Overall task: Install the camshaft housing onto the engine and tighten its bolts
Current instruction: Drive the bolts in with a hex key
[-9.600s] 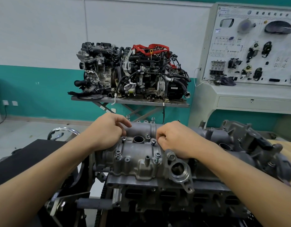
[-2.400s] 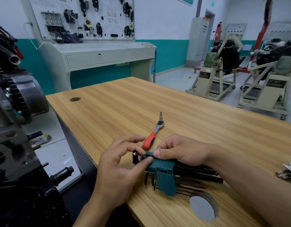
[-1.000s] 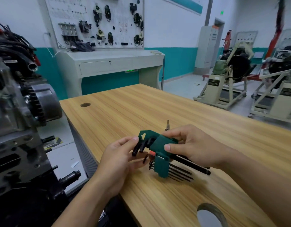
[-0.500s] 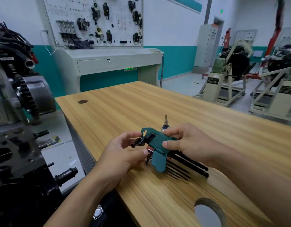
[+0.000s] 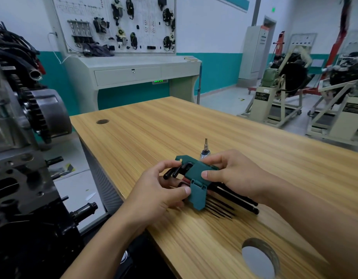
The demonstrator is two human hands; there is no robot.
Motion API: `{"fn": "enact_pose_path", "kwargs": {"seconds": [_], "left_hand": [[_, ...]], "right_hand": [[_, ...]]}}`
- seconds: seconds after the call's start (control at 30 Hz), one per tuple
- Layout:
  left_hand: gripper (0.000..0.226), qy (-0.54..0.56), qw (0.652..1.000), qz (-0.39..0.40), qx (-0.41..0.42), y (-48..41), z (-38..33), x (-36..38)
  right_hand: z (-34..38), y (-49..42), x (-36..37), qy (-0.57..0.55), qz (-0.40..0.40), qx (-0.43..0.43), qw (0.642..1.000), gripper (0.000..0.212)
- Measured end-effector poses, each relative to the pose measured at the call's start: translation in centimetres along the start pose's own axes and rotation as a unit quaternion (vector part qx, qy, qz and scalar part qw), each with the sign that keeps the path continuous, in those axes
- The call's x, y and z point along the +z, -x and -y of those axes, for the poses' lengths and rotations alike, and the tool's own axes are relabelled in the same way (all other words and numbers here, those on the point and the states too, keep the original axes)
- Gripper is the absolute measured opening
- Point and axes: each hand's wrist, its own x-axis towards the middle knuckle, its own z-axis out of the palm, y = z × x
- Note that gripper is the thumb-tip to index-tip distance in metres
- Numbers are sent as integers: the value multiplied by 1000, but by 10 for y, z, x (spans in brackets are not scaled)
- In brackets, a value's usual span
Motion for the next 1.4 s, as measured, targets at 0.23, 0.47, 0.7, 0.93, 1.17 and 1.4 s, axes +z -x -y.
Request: {"fn": "enact_pose_path", "kwargs": {"seconds": [0.23,0.47,0.7,0.93,1.17,1.4], "left_hand": [[35,46,998,-32,-39,-1,-6,6],[26,72,991,-54,-99,-7,-15,11],[18,93,984,15,-153,-9,-22,1],[20,133,976,54,-166,-8,-21,-8],[21,132,971,69,-190,-11,-24,-10],[16,72,974,66,-205,-13,-28,-7]], "right_hand": [[-2,0,4,5,-45,8,999,21],[2,1,9,-72,-87,8,994,19],[3,1,12,-109,-96,-6,989,19],[1,0,12,-99,-118,12,988,16],[-3,-2,11,-82,-112,37,990,18],[-11,-7,5,109,-128,20,986,17]]}}
